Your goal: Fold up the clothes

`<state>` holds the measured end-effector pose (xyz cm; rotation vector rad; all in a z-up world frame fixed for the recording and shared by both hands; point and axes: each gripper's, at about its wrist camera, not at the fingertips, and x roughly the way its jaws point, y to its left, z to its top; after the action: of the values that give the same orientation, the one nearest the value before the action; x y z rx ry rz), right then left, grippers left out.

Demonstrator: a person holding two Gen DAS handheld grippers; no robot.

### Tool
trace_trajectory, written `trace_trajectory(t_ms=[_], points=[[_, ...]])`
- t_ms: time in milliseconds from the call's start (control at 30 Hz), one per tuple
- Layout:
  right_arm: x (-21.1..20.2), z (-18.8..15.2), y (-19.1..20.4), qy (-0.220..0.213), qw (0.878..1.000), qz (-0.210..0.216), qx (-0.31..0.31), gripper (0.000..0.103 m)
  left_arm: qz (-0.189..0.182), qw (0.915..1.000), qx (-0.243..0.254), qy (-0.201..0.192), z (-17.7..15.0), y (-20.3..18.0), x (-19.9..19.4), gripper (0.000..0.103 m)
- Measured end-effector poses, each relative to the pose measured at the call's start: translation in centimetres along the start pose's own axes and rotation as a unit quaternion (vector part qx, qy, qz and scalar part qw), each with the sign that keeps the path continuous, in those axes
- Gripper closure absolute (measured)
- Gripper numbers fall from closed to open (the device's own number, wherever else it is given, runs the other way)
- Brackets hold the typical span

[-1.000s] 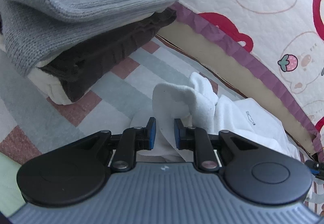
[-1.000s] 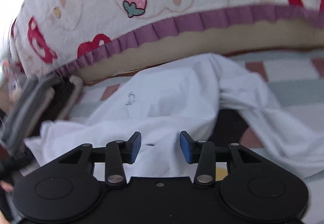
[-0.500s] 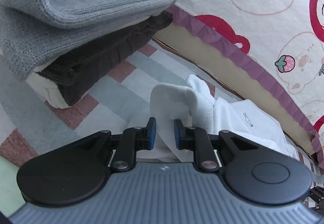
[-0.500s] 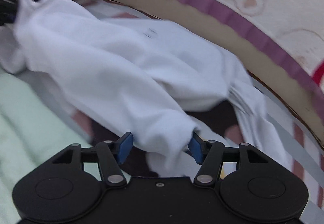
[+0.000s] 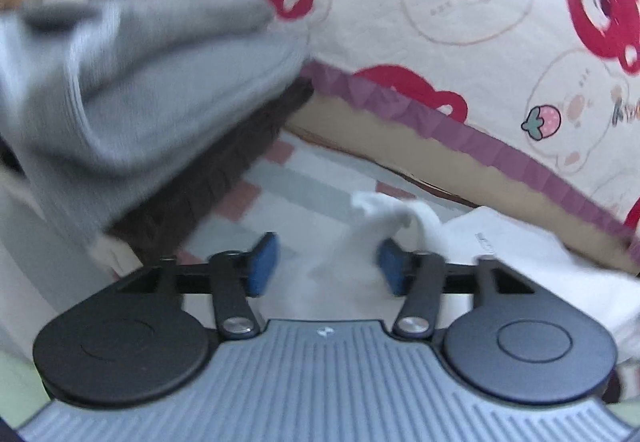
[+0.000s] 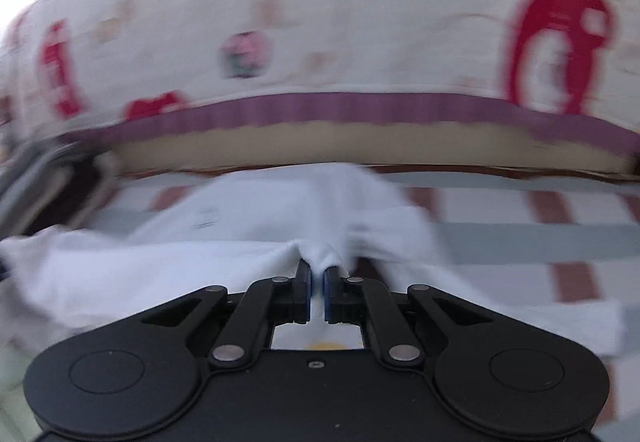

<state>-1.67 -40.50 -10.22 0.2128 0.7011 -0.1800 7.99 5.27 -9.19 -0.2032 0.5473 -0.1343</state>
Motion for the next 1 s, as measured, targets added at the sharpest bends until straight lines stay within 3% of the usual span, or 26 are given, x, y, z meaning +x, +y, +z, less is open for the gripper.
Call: trace_trajectory(t_ms=[67, 233, 267, 367, 400, 433, 467, 567, 600, 667, 767, 1000], points=[[0.1, -0.2, -0.9, 0.004, 1.0, -0.02, 0.005, 0.096, -0.026, 0.9994, 0.023, 0.001, -0.2, -0.7, -0.4, 0.034], [0.8, -0.6, -2.1, 0.012, 1.0, -0.02, 0.019, 0.096, -0.098, 0.9905, 0.092, 0.03, -1.7, -3.5, 0.0, 0.034], [1.0, -0.5, -2.0, 0.013, 1.0, -0.018, 0.017, 0.096, -0.096, 0.9877, 0.121, 0.024, -2.3, -4.5, 0.0, 0.034], [1.8, -0.3, -2.0, 0.017, 1.0, -0.013, 0.016, 0.096, -0.042, 0.9799, 0.193, -0.027, -3.2, -7.1, 0.7, 0.034], [2.0, -0.4, -1.8, 0.02, 1.0, -0.012, 0.01, 0.095, -0.021, 0.9786, 0.201, -0.037, -3.2, -7.6, 1.2, 0.047], [2.2, -0.6, -1.7, 0.022, 1.0, -0.011, 0.002, 0.095, -0.013, 0.9804, 0.193, -0.037, -2.7, -7.6, 1.5, 0.087], [2.4, -0.7, -1.5, 0.025, 1.0, -0.01, -0.006, 0.093, -0.008, 0.9834, 0.178, -0.032, -2.1, -7.5, 1.7, 0.102], [2.9, -1.2, -0.9, 0.033, 0.999, -0.008, -0.03, 0.086, -0.015, 0.9933, 0.104, -0.048, -0.1, -5.5, 0.9, 0.102], [3.2, -1.4, -0.3, 0.038, 0.998, -0.013, -0.044, 0.07, -0.022, 0.9952, 0.082, -0.05, 0.4, -4.7, 0.7, 0.102], [3.7, -1.9, 1.4, 0.045, 0.996, -0.028, -0.076, 0.056, -0.038, 0.9974, 0.039, -0.047, 1.4, -3.3, 0.6, 0.102], [4.0, -2.3, 4.7, 0.041, 0.989, -0.03, -0.136, 0.053, -0.058, 0.9979, -0.024, -0.019, 1.8, -1.5, 1.3, 0.102], [1.5, -1.4, 12.7, -0.001, 0.979, 0.056, -0.195, 0.048, -0.07, 0.9904, -0.117, 0.024, 1.0, 1.5, 1.7, 0.102]])
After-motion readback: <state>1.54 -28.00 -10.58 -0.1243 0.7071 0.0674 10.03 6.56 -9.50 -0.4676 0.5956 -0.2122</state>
